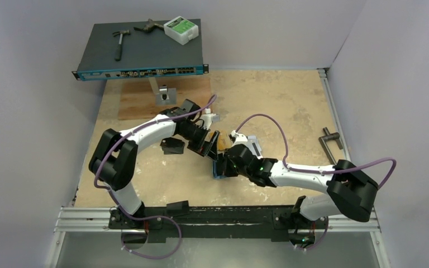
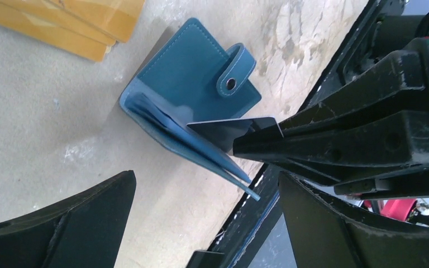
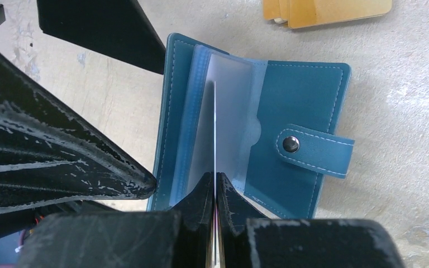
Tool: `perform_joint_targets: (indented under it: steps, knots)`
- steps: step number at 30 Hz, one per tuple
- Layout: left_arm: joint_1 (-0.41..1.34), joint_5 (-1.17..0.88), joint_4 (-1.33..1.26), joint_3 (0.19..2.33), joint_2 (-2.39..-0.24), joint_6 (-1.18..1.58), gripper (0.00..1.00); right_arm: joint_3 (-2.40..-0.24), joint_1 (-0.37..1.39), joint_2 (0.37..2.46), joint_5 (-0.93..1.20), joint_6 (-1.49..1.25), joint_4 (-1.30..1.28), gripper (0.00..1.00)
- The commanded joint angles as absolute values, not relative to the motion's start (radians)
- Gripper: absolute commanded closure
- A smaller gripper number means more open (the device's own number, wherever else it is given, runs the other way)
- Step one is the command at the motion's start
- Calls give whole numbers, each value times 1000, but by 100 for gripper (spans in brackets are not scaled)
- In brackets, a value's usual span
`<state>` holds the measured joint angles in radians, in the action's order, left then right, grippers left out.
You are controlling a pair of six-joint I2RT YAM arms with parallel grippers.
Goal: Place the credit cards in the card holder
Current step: Open the card holder at the center of the board.
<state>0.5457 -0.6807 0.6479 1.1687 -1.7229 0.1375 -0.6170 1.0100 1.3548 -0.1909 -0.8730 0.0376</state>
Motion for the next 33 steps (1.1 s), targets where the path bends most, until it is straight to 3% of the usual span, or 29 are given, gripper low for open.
perform_joint_targets:
  steps: [1,4,8,17,33]
  knots:
    - [554,-741,566,1150,-1694,188,0,-658,1017,1363,-195,-852,48,100]
    - [565,-696,583,1141,-1704,166,1,-668,1018,1379,-186,-848,48,100]
    - [574,-636,607,1136,-1714,120,20,-667,1019,1382,-189,-848,48,100]
    - [573,-571,607,1117,-1691,72,48,-625,1019,1359,-211,-876,52,100]
    - [572,-597,601,1134,-1699,86,67,-561,1019,1326,-201,-917,63,100]
